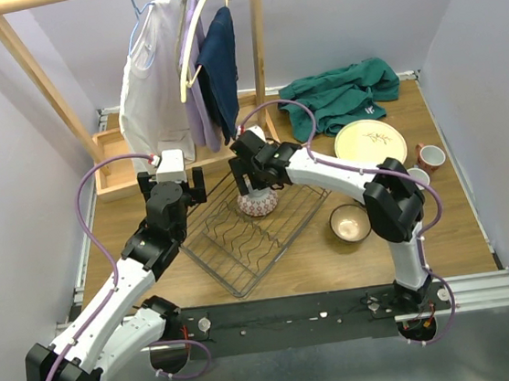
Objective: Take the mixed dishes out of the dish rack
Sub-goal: Pick up the bowl from the dish rack.
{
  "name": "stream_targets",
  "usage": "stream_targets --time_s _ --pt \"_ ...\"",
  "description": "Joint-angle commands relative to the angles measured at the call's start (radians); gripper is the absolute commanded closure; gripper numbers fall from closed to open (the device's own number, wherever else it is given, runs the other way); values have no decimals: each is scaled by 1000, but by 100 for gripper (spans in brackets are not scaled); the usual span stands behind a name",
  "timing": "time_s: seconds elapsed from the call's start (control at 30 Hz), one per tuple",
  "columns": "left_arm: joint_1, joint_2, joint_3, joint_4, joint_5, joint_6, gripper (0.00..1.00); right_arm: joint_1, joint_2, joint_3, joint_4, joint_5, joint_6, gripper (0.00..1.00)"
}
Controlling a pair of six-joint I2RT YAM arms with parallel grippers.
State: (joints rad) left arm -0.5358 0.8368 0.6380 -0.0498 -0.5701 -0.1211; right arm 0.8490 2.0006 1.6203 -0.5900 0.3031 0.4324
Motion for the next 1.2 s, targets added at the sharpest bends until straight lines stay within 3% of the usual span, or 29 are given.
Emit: stream_targets --time_s 0.0,0.57,0.73,1.17 --pt "8 -5 -6 16 3 -15 1 2 -31 -33 -79 203 -49 0" --pt "8 24 -1 7 29 -25 1 -57 -89 -76 -116 410 -87 0" --pt "8 27 0 5 29 -25 1 -53 -129 -85 -126 398 -90 0" --pt "10 21 2 7 4 -25 1 70 -138 -114 -63 272 -334 2"
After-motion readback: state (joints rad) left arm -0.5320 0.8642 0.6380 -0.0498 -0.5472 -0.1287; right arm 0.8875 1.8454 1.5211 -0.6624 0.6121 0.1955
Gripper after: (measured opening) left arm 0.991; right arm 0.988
